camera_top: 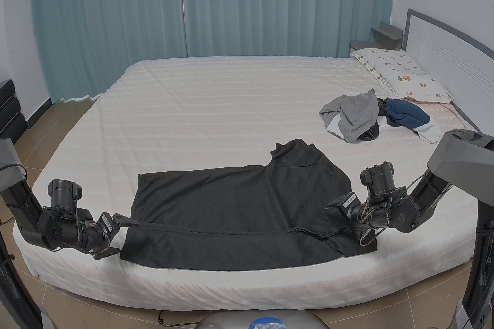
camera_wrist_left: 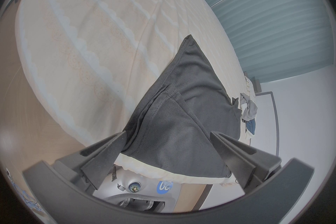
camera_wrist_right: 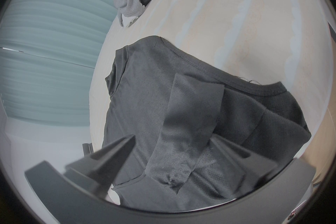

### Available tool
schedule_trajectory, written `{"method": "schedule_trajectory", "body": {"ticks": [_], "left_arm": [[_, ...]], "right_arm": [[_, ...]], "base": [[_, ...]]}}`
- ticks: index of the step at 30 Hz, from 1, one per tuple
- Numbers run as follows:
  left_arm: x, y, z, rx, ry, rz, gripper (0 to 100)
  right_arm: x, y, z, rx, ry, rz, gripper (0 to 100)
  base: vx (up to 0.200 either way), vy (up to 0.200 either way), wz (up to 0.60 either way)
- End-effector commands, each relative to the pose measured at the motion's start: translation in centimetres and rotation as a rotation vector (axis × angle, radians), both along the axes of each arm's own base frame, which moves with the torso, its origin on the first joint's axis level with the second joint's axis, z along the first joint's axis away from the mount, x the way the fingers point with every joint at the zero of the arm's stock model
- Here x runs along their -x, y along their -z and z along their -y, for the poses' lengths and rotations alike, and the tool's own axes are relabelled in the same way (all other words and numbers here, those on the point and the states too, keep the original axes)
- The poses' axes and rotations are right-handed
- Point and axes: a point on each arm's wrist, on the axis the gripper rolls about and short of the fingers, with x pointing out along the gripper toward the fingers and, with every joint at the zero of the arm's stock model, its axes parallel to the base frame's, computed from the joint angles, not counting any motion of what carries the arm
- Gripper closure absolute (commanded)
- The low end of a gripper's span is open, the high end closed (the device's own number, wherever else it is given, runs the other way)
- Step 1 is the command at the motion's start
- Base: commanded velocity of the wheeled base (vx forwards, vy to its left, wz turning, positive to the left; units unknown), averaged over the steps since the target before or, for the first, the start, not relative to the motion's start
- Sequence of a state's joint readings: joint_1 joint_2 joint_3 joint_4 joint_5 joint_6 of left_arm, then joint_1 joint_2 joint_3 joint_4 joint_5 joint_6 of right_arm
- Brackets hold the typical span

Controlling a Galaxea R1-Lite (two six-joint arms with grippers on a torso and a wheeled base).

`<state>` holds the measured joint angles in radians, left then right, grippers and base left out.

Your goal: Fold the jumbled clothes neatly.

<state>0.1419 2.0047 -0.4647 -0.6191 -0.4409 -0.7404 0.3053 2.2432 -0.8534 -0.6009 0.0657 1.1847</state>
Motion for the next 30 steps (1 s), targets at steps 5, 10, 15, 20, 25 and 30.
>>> {"method": "schedule_trajectory", "body": {"ticks": [5, 10, 15, 20, 25, 30], "left_arm": [[0.0, 0.0, 0.0, 0.001, -0.003, 0.000, 0], [0.0, 0.0, 0.0, 0.001, -0.003, -0.002, 0], [0.0, 0.0, 0.0, 0.001, -0.003, -0.002, 0], [0.0, 0.0, 0.0, 0.001, -0.003, -0.002, 0], [0.0, 0.0, 0.0, 0.001, -0.003, -0.002, 0], [0.0, 0.0, 0.0, 0.001, -0.003, -0.002, 0]], "right_arm": [[0.3, -1.0, 0.2, -0.004, 0.005, 0.014, 100], [0.9, -2.4, 0.2, -0.007, -0.001, 0.029, 100], [2.7, -4.5, -0.1, 0.001, -0.025, 0.007, 100], [4.2, -5.5, -0.6, 0.012, -0.056, -0.016, 100], [6.0, -5.1, -1.3, 0.061, -0.064, -0.037, 100], [7.0, -4.5, -1.4, 0.084, -0.074, -0.062, 100]], "base": [[0.000, 0.000, 0.00], [0.000, 0.000, 0.00], [0.000, 0.000, 0.00], [0.000, 0.000, 0.00], [0.000, 0.000, 0.00], [0.000, 0.000, 0.00]]}}
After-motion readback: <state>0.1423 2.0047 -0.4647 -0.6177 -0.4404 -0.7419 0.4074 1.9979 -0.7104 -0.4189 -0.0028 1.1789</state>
